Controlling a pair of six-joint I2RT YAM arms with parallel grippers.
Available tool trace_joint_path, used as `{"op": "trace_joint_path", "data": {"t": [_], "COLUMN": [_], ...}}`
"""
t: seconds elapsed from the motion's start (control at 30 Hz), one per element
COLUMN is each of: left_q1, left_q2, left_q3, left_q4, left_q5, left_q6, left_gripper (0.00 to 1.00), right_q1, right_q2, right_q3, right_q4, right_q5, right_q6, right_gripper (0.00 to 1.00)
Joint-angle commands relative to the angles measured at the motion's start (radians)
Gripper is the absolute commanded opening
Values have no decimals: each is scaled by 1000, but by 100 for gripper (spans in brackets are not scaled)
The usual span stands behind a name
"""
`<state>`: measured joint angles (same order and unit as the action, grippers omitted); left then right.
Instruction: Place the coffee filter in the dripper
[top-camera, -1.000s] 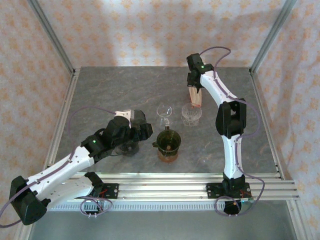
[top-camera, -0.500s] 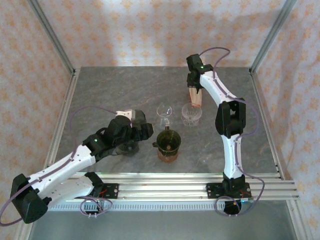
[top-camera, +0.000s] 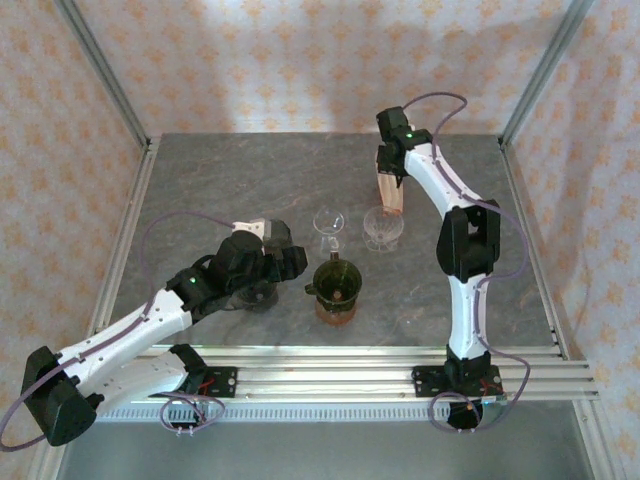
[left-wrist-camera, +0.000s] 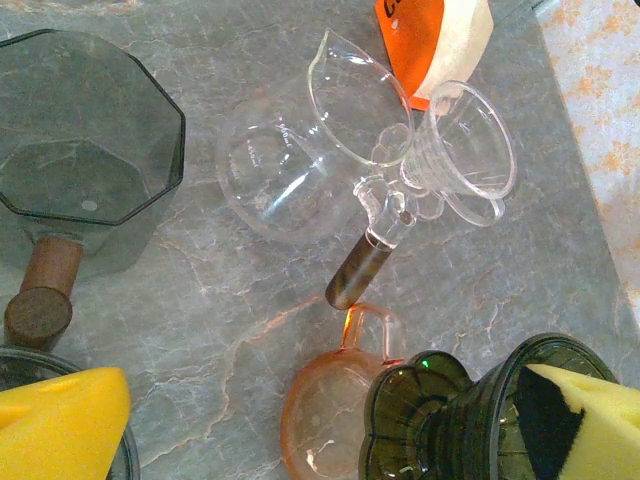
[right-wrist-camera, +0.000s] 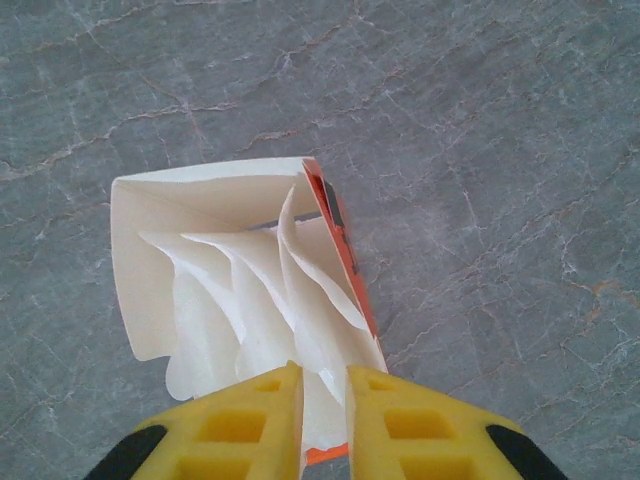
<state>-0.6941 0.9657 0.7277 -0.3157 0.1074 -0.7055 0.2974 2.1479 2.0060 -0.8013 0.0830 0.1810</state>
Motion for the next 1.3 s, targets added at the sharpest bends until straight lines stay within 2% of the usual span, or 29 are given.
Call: {"op": "trace_joint_path", "data": {"t": [0.0,0.77,1.0,1.27], "left_q1": [-7,-6,-7,-7], "left_q2": [3,18,19,25], "left_q3": [20,24,24,24], "left_q4": [33,28,31,35], "left_q5": [-1,-13,-12,-7], "left_q6": [8,15,14,13], "left_gripper": [99,99,99,99], "right_q1": [-3,-4,-4,-6], "right_q2": [-26,73,73,58], "right_q3": [-5,73,78,71], "right_q4": [11,-28,-28,-23], "right_q5": [19,27,29,35], "right_q6": [-12,-21,-27,-28], "right_gripper": [19,20,15,6]}}
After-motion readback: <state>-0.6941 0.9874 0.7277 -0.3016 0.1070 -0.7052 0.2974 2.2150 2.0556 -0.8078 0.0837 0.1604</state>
